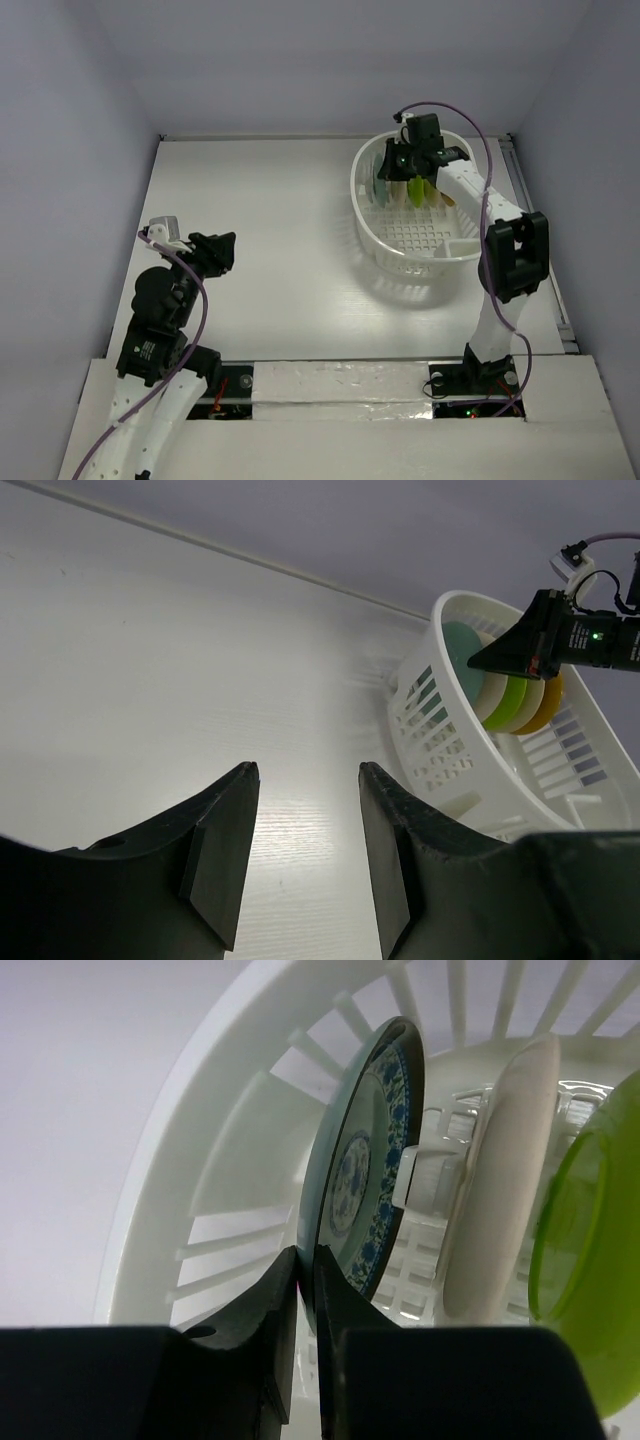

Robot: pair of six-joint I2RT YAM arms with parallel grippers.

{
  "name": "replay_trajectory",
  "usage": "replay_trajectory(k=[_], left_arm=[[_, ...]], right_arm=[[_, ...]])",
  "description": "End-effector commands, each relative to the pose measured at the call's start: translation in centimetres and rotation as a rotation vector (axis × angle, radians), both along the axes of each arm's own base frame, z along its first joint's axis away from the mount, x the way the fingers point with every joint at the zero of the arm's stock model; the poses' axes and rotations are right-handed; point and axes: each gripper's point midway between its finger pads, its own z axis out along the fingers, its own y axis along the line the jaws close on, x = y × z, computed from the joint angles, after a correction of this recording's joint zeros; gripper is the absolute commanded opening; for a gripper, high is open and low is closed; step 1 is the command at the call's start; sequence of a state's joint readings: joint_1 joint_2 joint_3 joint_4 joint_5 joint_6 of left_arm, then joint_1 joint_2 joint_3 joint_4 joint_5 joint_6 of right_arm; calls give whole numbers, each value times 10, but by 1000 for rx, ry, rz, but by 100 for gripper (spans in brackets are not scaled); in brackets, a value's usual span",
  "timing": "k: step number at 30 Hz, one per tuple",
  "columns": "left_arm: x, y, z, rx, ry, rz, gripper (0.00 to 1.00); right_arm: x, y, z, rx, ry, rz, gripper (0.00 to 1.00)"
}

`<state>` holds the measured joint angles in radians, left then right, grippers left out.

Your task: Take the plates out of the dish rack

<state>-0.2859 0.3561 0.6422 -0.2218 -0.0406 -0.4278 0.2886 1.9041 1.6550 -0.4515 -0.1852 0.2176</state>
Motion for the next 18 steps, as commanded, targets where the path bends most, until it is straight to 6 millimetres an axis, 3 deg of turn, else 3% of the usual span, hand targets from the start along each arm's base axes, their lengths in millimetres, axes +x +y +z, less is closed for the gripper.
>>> replay_trajectory(k=[1, 6, 8, 14, 15, 18], left_arm=[[1, 0, 10, -10, -50, -3, 42], [0, 0, 11, -10, -56, -3, 42], [0, 0, 11, -14, -57, -5, 42], [-2, 1, 13, -17, -64, 0, 42], [-3, 1, 15, -19, -70, 0, 42], [-4, 3, 15, -22, -71, 9, 42]], right_arm=[[5, 1, 94, 64, -212, 11, 3], [-9, -9, 145, 69, -300, -20, 1], [-14, -16, 157, 58, -320, -44, 0], [-46, -28, 215, 41, -418, -82, 0], [-51, -27, 223, 34, -437, -80, 0], [-70, 3, 243, 41, -470, -6, 0]])
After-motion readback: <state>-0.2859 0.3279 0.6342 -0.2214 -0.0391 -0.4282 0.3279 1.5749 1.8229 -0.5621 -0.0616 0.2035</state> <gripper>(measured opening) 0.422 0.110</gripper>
